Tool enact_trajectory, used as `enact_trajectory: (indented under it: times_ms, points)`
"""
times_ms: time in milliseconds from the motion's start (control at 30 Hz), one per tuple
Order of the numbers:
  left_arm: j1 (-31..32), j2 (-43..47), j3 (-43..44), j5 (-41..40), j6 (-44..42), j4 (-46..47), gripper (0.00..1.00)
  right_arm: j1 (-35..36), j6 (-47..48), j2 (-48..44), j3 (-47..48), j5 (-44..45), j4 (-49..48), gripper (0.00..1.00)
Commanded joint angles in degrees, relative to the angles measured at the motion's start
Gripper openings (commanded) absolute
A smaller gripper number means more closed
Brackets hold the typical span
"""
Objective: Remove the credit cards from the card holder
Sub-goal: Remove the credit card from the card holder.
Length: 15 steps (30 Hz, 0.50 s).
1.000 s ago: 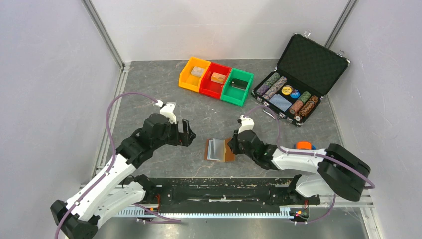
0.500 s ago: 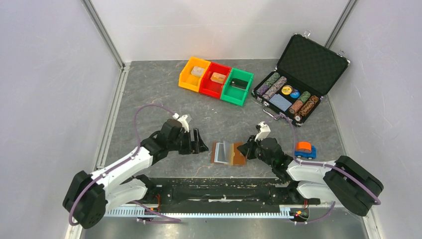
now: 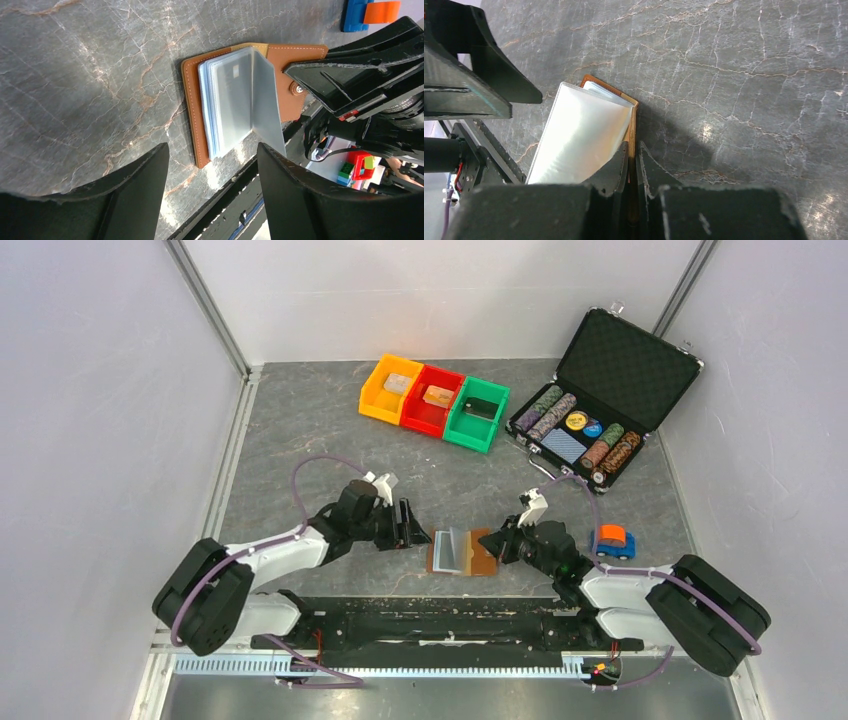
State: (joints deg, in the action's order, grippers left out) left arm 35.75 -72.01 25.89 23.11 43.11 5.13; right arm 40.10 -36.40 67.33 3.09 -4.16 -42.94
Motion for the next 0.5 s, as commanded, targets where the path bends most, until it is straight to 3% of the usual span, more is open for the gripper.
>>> enact_trajectory:
  times_ms: [0,267,367,467]
  points:
    - [0.2,-3.5,-0.9,2.8,3.2,8.3,0.71,-0.5,0.6,0.5,-0.5,-1.8,-4.1,0.0]
    - [0.7,-4.6,-1.7,2.6,2.8,9.6,0.7,-0.8,2.2,1.5,-0.2,1.4,2.3,0.01]
    - [0.8,-4.4,-2.2,2.3,2.6,9.5,0.71,-0.9,2.0,1.1,-0.6,2.9,4.2,0.22]
    - [1.0,-4.7,-2.5,2.4,2.5,9.9,0.71,-1.0,2.0,-0.3,-0.6,3.4,5.5,0.3]
